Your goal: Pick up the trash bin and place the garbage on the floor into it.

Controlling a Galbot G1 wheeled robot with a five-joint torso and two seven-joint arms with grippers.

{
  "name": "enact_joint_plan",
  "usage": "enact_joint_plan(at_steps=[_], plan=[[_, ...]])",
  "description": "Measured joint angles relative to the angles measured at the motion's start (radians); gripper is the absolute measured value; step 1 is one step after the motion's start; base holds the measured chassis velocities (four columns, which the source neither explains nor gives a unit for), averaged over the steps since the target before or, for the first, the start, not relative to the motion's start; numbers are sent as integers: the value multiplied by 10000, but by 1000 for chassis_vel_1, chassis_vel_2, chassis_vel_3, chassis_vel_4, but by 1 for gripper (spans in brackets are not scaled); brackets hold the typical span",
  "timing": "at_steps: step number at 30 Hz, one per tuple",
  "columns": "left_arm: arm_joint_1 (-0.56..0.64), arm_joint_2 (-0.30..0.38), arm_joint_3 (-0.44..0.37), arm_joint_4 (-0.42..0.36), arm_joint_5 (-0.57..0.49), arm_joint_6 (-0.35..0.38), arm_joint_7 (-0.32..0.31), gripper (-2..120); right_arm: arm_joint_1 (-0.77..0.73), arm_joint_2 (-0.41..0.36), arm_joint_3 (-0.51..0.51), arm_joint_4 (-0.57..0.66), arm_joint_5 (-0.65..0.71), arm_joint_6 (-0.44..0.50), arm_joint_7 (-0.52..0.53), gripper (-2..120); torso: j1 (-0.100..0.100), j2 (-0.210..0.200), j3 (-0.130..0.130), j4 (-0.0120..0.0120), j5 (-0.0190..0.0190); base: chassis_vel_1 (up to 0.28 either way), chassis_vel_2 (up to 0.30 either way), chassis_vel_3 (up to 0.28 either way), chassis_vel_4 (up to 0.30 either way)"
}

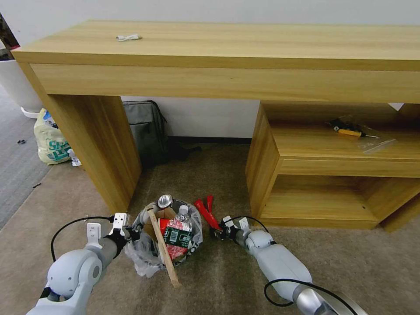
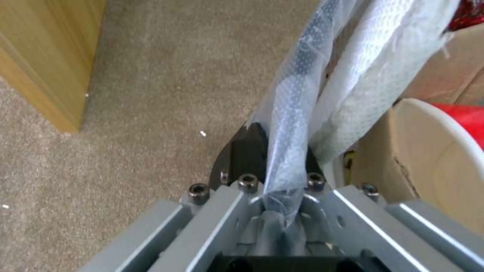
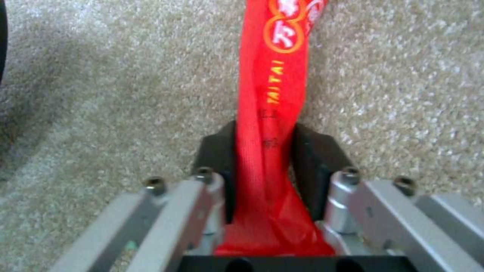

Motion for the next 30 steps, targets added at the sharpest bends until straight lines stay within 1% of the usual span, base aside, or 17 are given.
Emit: enact_joint_plan(at_steps=[1,2,3,5,10,12,13,16,17,19,21,22,25,26,29,30], plan=[[4,6,0,-5,0,0,0,0,6,5,7,-13,3,6,-4,19,0,0,0,1,0,0,0,0,0],[4,6,0,-5,0,0,0,0,6,5,7,-13,3,6,-4,19,0,0,0,1,0,0,0,0,0],[4,7,0,-8,0,0,1,0,6,5,13,-14,14,5,-5,13,0,0,0,1,0,0,0,0,0],[-1,5,12,-12,0,0,1,0,-2,-15,23,33,55,4,-7,5,0,1,0,2,1,0,0,0,0],[-7,1,41,-38,0,0,2,0,-158,-114,91,432,75,-2,93,4,0,0,0,1,1,0,0,0,0],[-7,2,41,-38,0,0,2,0,-361,-244,147,977,104,-64,195,4,0,0,1,2,2,0,0,0,0],[-7,2,41,-38,0,0,2,0,-361,-244,147,977,104,-64,195,4,0,0,1,2,2,0,0,0,0],[-8,-11,41,-39,1,0,2,0,-691,-498,248,2020,246,-219,416,4,0,0,0,1,2,0,0,0,0],[-8,-11,41,-39,1,0,2,0,-691,-498,248,2020,246,-219,416,4,0,0,0,1,2,0,0,0,0],[-9,-19,53,-23,21,0,3,0,-992,-760,345,2968,421,-396,616,4,0,0,0,1,1,0,0,0,0],[-25,-9,96,33,46,0,3,0,-1202,-950,425,3599,562,-548,802,4,-1,1,0,0,1,0,0,0,0],[-25,-9,96,33,46,0,3,0,-1202,-950,425,3599,562,-548,802,4,-1,1,0,0,1,0,0,0,0],[-135,-18,152,161,46,1,-2,0,-1456,-1197,526,4692,972,-767,1079,4,-1,1,0,0,0,0,0,0,0],[-135,-18,152,161,46,1,-2,0,-1456,-1197,526,4692,972,-767,1079,4,-1,1,0,0,0,0,0,0,0],[-237,-27,164,249,40,0,-13,0,-1485,-1360,597,5429,1058,-759,1149,4,-1,0,0,1,1,0,0,0,0],[-237,-27,164,249,40,0,-13,0,-1485,-1360,597,5429,1058,-759,1149,4,-1,0,0,1,1,0,0,0,0]])
